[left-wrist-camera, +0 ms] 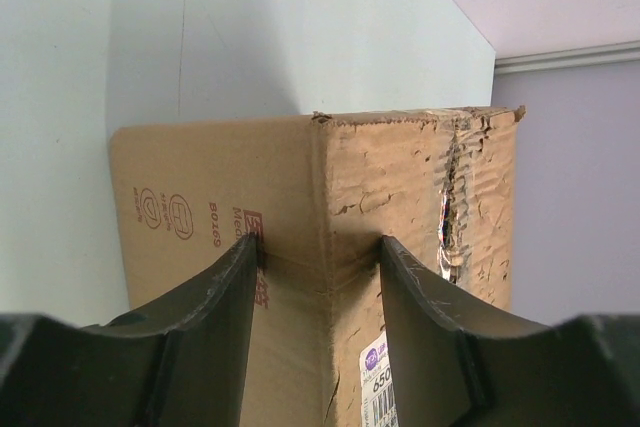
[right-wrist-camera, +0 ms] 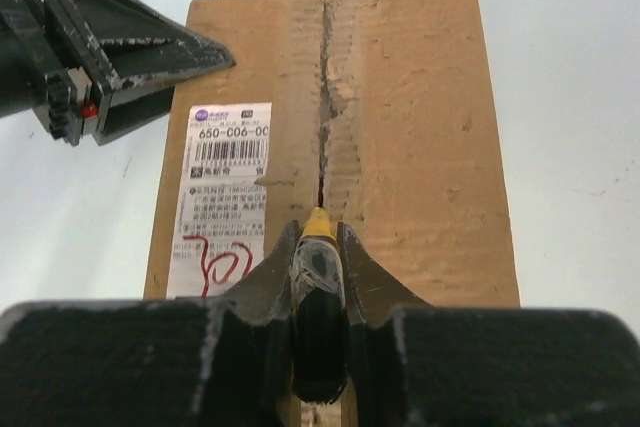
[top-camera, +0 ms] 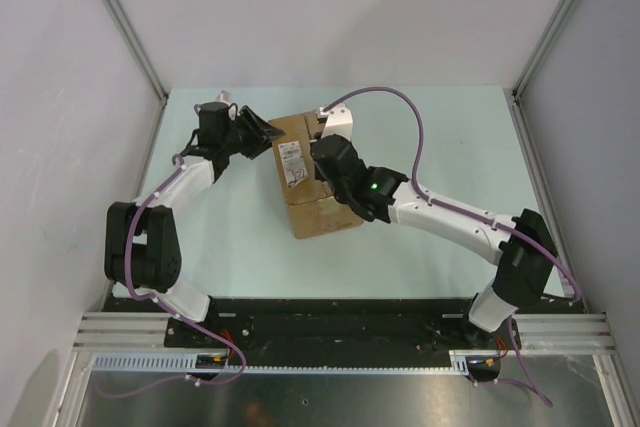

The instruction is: Unpack the express box

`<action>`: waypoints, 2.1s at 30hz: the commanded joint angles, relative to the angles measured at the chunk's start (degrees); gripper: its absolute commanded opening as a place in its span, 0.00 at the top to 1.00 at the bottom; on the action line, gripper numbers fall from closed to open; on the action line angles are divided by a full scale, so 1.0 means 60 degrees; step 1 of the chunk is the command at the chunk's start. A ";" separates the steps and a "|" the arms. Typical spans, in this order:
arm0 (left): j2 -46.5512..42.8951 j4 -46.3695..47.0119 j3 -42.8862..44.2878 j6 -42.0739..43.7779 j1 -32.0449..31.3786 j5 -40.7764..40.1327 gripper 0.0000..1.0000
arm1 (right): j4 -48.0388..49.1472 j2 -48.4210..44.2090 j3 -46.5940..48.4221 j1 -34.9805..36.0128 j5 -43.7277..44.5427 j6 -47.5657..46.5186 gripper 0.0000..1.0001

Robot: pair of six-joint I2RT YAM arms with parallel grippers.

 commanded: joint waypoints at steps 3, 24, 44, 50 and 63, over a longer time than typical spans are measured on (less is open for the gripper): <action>0.0141 -0.1025 -0.0342 -0.0130 0.0068 -0.0816 0.53 | -0.1197 -0.0871 0.0000 0.0845 0.0480 0.0404 1.00; 0.0054 -0.1025 -0.0385 -0.0496 0.0068 -0.1575 0.55 | -0.3775 -0.1941 -0.0395 0.2471 0.1592 0.2467 1.00; -0.0693 -0.0996 -0.0137 -0.0233 -0.0137 -0.1666 0.50 | -0.5988 -0.3301 -0.0425 0.4098 0.3585 0.5297 1.00; -0.0956 -0.1010 0.0200 0.0089 -0.0181 -0.1168 0.42 | -0.5535 -0.3786 -0.0512 0.4069 0.3805 0.4478 1.00; -0.0681 -0.1010 0.2264 0.1803 -0.0078 -0.0567 0.14 | -0.2899 -0.6685 -0.3118 0.0541 -0.4369 0.0260 1.00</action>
